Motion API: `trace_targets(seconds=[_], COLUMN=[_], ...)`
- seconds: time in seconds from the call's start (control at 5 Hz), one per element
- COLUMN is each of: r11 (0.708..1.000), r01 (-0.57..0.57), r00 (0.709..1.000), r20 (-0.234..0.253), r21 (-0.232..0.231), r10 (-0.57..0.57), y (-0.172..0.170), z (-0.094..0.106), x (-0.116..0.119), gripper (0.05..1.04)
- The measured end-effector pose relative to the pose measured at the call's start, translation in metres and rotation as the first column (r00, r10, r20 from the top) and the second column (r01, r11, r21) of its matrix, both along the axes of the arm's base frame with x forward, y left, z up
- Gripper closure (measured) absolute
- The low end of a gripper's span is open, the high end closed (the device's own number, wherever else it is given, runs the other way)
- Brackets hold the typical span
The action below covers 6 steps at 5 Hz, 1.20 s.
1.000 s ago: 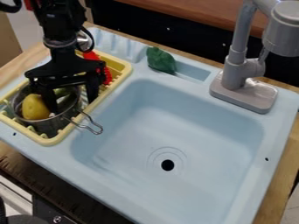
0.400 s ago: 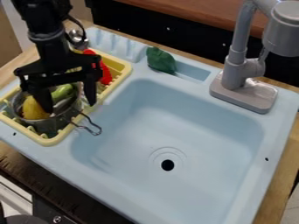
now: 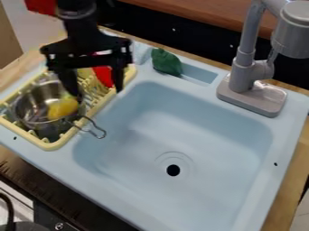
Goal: Put the Silver Pot in The Yellow Basket
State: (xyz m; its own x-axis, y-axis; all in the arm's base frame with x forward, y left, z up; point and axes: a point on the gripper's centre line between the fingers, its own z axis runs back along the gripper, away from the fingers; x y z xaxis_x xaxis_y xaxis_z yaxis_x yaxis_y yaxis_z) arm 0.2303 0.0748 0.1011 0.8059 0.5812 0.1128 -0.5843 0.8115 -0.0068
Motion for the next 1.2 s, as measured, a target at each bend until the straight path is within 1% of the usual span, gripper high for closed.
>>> trace_targets(seconds=[0.2,0.4,0.6,0.8,1.0,1.2], r11=[0.998,0.974,0.931,0.9,0.854,0.818], r01=[0.065,0.218,0.363,0.436,0.52,0.575], r00=[0.998,0.974,0.929,0.899,0.854,0.818], r20=[0.025,0.047,0.059,0.036,0.013,0.026], r21=[0.024,0.056,0.027,-0.008,-0.031,-0.028], r10=[-0.065,-0.221,-0.364,-0.436,-0.52,-0.574], y=[-0.012,-0.028,-0.051,-0.074,-0.101,-0.124], z=[0.005,0.001,-0.005,-0.014,-0.025,-0.033], x=[0.008,0.015,0.018,0.015,0.005,-0.001], gripper=[0.105,0.105,0.105,0.105,0.105,0.105])
